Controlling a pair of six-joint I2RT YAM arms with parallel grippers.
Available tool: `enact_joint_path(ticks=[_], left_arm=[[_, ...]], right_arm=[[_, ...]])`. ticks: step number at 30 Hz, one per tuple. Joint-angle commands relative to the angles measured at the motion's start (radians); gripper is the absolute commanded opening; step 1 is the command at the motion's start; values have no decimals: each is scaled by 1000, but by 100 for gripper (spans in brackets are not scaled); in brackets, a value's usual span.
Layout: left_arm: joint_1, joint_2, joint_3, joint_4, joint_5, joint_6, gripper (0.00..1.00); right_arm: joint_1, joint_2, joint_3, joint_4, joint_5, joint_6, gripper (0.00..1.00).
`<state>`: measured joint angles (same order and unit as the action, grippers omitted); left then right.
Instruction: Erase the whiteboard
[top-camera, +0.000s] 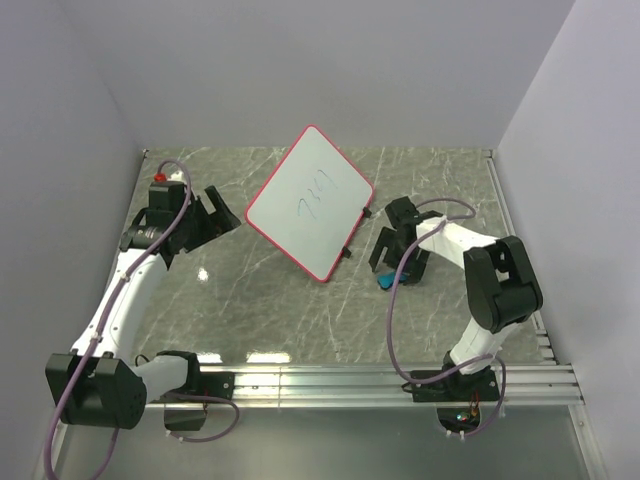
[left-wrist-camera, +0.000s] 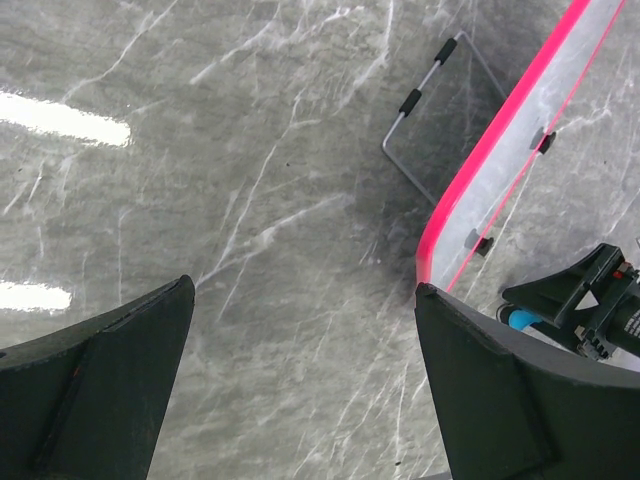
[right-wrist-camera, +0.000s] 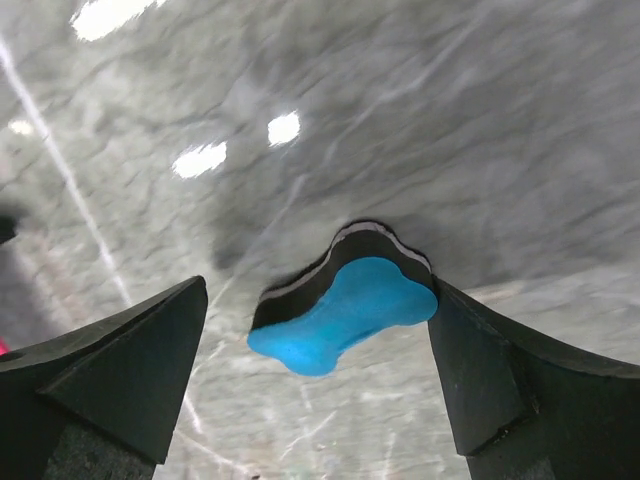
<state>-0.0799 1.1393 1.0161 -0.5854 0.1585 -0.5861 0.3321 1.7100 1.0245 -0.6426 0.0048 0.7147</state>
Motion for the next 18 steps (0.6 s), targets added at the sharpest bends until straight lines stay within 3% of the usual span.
enact_joint_path(ticks=[1,6,14,17,18], left_arm=[[-4,-36,35,-17,-23,29,98],[-4,-39,10,-8,-19,35,98],[-4,-9,16,7,7,48,98],[-4,-1,21,2,12,54,98],[-4,-1,21,1,12,57,98]], right_arm=[[47,-16,-23,23,-71,72,96],[78,-46,-43,3,-48,81,96],[78,43,-10,1,21,72,93],[73,72,-6,20,40,72,83],[64,83,-3,23,43,74,74]])
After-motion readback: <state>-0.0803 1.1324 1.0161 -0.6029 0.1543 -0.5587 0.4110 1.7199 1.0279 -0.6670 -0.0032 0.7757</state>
